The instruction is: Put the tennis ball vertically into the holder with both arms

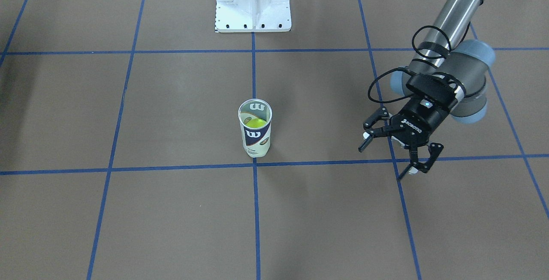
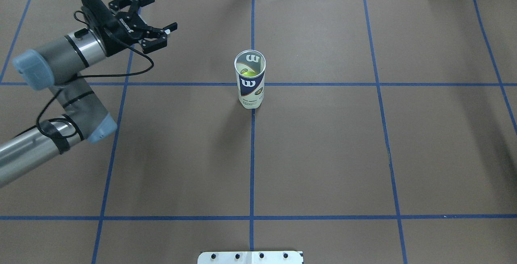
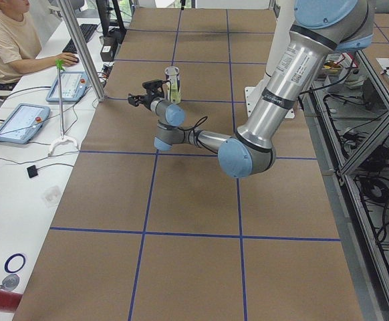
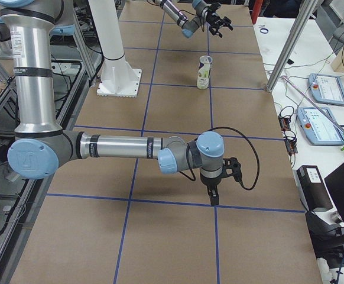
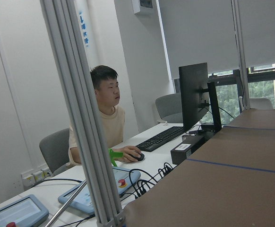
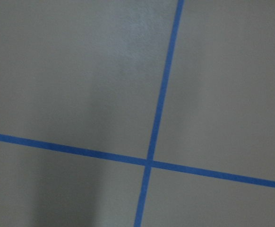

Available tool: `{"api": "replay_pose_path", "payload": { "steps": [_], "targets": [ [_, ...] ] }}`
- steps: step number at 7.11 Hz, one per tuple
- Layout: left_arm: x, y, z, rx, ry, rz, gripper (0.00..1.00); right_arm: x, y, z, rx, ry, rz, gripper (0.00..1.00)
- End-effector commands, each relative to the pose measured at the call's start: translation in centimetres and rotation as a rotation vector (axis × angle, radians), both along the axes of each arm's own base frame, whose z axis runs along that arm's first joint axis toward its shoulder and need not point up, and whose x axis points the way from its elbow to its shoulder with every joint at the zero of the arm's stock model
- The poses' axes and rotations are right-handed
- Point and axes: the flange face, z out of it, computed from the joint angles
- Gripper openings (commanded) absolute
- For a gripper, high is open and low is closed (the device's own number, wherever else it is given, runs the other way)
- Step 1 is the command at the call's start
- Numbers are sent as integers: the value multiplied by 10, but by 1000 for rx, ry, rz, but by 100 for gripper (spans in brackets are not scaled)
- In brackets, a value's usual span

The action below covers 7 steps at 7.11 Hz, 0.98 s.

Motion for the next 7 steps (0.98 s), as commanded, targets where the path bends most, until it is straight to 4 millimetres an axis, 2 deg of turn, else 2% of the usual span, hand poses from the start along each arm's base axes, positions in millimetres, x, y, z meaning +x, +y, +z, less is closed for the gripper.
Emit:
{"api": "replay_pose_path", "payload": {
  "steps": [1, 2, 3, 4, 5, 6, 7],
  "targets": [
    [-99, -28, 23, -104, -102, -47, 99, 3, 5, 5, -5, 4, 8, 100],
    [-123, -36, 28, -181, -162, 40, 99, 3, 3, 3, 0, 3, 8, 100],
    [-158, -34, 37, -265, -206, 39, 99, 3, 1, 1, 4, 4, 9, 100],
    [-197, -46, 44, -239, -319, -27, 99, 3, 0, 0, 6, 4, 9, 100],
    [-206, -47, 58, -202, -475, -41, 99, 3, 0, 0, 5, 4, 10, 100],
    [-227, -54, 71, -221, -584, -50, 99, 3, 0, 0, 5, 4, 10, 100],
    [-243, -58, 82, -310, -641, -29, 99, 3, -1, -1, 6, 4, 10, 100]
  ]
}}
